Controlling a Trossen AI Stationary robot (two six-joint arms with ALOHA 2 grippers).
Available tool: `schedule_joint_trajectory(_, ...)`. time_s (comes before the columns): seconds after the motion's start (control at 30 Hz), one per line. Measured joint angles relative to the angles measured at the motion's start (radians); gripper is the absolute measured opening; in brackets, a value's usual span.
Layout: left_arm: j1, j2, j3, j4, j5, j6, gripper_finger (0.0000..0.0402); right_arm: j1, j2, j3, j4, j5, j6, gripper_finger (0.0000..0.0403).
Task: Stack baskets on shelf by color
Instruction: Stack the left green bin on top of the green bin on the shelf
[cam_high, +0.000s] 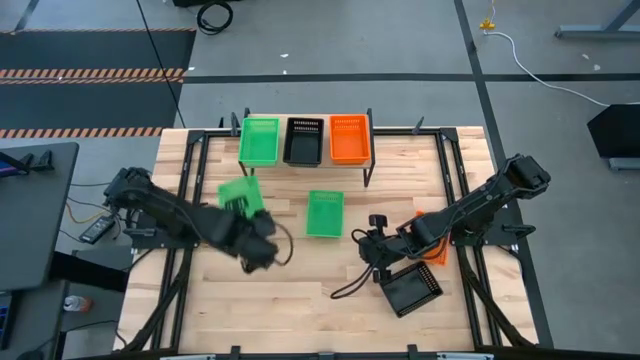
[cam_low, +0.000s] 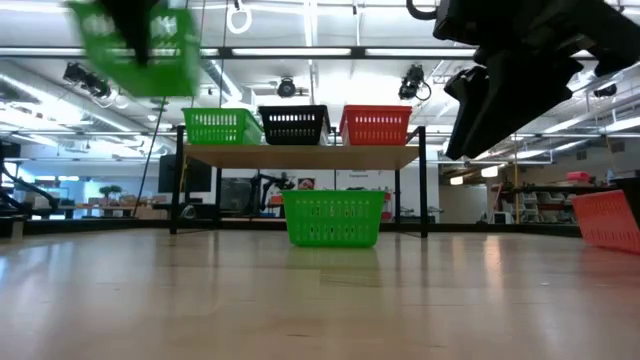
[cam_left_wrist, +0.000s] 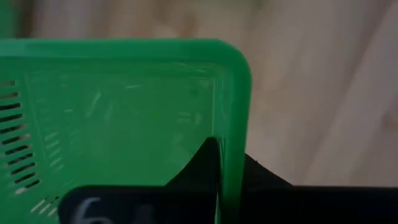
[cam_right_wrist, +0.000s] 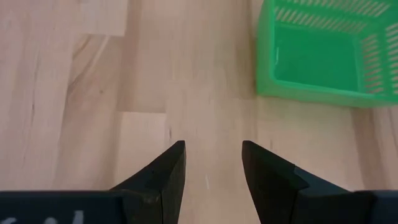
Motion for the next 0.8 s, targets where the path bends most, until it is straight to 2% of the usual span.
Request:
schedule_joint_trajectory(0.17, 0.107, -0.002, 0.228, -0.115, -0.101, 0.234, 0.0003, -0.007, 0.0, 0.0, 0.0, -0.001, 0.008, 0.0165)
schedule_joint_trajectory(0.37, 0.259, -0.003, 0.366, -0.113, -0.101, 0.563, 0.0005, -0.021, 0.0, 0.0, 0.0, -0.001, -0.058, 0.0165)
schedule_joint_trajectory(0.6, 0.506, -0.002, 0.38, -0.112, 0.005, 0.786, 0.0005, -0.056, 0.0, 0.0, 0.004, -0.005, -0.128, 0.0165)
schedule_joint_trajectory(0.8, 0.737, -0.002, 0.38, -0.067, 0.157, 0.966, 0.0005, -0.1, 0.0, 0.0, 0.006, -0.008, -0.195, 0.0165)
